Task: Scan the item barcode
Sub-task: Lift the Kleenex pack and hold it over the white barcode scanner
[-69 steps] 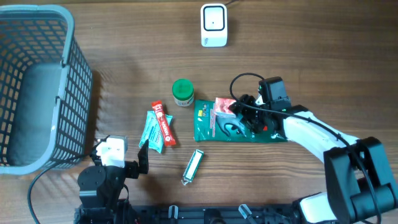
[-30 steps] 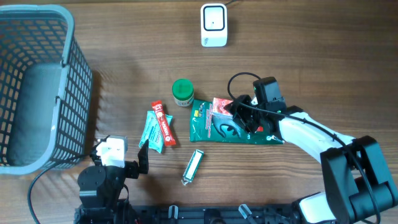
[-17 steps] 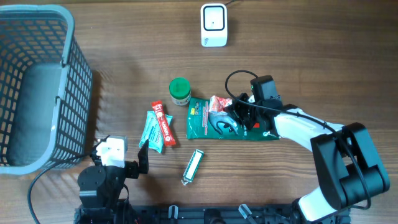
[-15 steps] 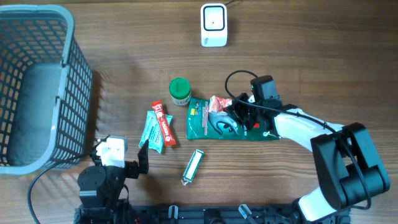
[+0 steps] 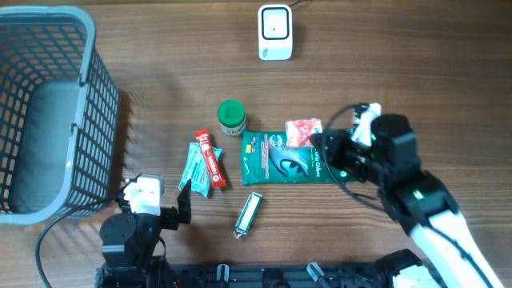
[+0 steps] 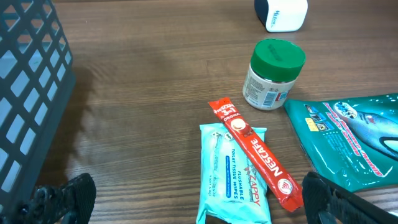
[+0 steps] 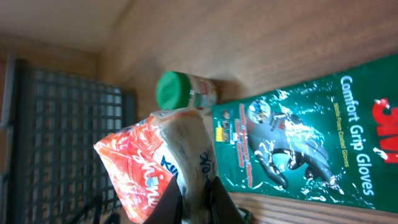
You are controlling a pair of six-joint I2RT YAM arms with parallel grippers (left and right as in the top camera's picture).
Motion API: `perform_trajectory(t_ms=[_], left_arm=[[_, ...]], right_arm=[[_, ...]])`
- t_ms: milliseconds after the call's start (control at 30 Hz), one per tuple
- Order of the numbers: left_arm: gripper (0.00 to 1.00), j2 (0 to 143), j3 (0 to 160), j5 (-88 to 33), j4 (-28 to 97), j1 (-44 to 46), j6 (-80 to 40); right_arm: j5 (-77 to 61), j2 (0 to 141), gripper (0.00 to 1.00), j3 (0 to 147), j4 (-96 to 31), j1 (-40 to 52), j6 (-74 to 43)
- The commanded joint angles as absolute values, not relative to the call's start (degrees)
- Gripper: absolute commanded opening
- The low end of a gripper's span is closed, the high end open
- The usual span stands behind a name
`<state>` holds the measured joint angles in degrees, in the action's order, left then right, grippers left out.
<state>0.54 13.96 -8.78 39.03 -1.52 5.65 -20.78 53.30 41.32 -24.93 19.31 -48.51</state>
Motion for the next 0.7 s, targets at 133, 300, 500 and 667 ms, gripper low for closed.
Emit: perform_trajectory(t_ms=[133, 300, 500, 667], left_arm=[[1.0, 0.4, 13.5, -8.3, 38.9, -1.7, 5.1], [1.0, 0.4, 13.5, -8.3, 38.9, -1.7, 5.1], [1.0, 0.4, 13.5, -8.3, 38.9, -1.7, 5.1], [1.0, 0.4, 13.5, -8.3, 38.9, -1.7, 5.1]], right_arm=[[-28.1, 40.8, 0.05, 41.2, -27.7, 19.4, -36.8], [-44.7, 39.7, 0.04, 41.2, -26.3, 19.4, -10.4], [-72.4, 39.9, 0.05, 41.2, -26.9, 19.4, 30.6], [-75.6, 40.0, 0.05, 41.2, -26.8, 19.4, 36.0]])
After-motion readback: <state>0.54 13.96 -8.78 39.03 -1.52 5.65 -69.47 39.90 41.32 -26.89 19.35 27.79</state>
